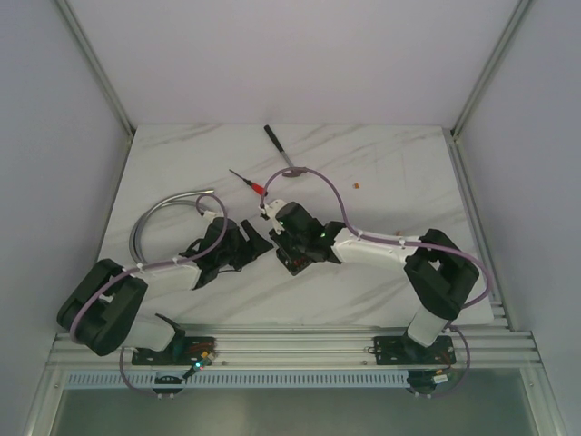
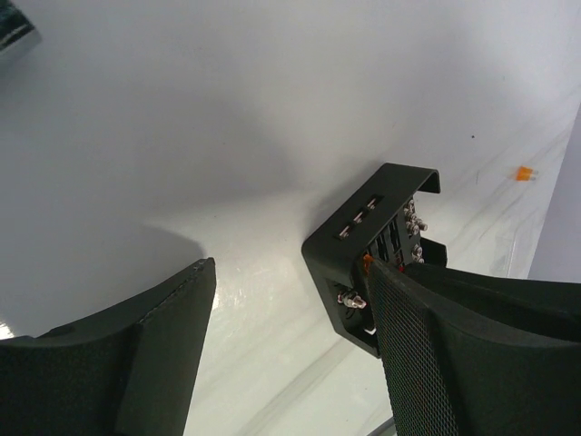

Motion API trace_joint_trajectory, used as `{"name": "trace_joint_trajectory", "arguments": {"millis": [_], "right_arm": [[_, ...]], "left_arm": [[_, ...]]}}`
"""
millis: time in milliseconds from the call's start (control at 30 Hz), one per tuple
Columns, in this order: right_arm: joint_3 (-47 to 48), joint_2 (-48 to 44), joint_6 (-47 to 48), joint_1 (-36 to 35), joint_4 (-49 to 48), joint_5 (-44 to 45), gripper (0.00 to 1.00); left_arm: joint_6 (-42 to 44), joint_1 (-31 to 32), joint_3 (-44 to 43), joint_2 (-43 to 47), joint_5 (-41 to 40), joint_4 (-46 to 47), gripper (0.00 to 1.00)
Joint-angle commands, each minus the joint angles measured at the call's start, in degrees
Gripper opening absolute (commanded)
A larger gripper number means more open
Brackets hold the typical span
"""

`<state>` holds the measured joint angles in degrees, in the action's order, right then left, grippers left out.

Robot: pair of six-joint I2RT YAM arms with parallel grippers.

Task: Snap on the fuse box
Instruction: Install the fuse at the fuse box base.

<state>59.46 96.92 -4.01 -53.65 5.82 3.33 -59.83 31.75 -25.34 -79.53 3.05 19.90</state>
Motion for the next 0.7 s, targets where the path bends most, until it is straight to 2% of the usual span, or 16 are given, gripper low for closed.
{"name": "trace_joint_trajectory", "arguments": {"millis": [0,467,667], "right_arm": [[3.2,0.3,-0.9,0.9,3.2,-2.5,0.29],[7.1,4.5,-1.4,1.0,6.7,-2.1,0.24],[7.3,4.9,-1.6,1.2,7.8,-0.8,0.14]], "left_arm": [[-1.1,-1.2,2.0,1.2,-1.0,-1.0,0.77],[-1.0,-1.9,2.7,1.2,-0.1,-0.6,0.77],[-1.0,-1.8,2.7,1.1,0.2,-0.5,0.77]]}}
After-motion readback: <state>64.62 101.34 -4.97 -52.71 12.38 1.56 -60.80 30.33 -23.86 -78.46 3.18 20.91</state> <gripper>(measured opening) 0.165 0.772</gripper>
